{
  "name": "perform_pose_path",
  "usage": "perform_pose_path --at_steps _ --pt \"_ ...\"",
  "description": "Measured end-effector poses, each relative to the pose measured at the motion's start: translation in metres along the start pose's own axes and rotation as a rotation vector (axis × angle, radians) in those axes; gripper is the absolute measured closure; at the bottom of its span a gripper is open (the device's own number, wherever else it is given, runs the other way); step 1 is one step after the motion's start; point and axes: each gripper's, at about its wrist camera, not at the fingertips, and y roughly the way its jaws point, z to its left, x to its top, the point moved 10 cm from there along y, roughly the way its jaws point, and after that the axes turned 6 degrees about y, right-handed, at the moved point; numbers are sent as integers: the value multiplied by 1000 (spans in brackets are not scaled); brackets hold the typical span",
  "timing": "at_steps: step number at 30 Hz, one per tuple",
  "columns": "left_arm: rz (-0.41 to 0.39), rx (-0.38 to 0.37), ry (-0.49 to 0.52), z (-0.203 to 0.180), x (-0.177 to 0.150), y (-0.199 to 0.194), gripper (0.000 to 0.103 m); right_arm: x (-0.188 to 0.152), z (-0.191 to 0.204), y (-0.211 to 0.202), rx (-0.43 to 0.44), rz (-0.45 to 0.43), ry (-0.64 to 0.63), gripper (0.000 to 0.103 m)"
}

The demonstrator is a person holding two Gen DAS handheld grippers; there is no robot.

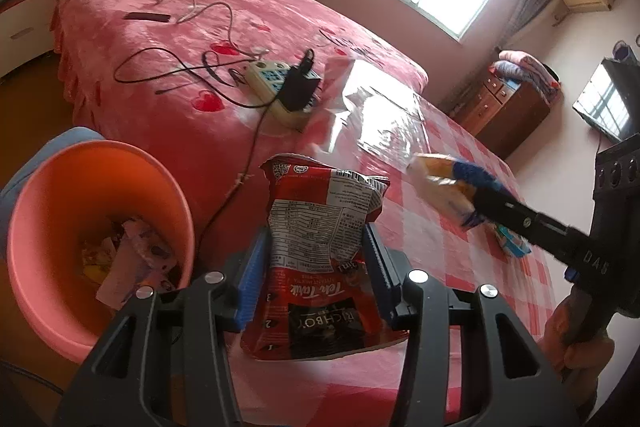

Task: Collect trash
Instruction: 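Lift both held packets and carry them over the orange bucket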

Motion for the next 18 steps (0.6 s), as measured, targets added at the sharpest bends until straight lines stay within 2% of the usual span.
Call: perform_pose_path --at_steps 8,18 --pt "-49 64 -62 41 10 -20 55 -2 38 29 49 50 -66 82" --pt "-78 187 -182 115 6 -43 55 -14 102 69 130 121 -181 82"
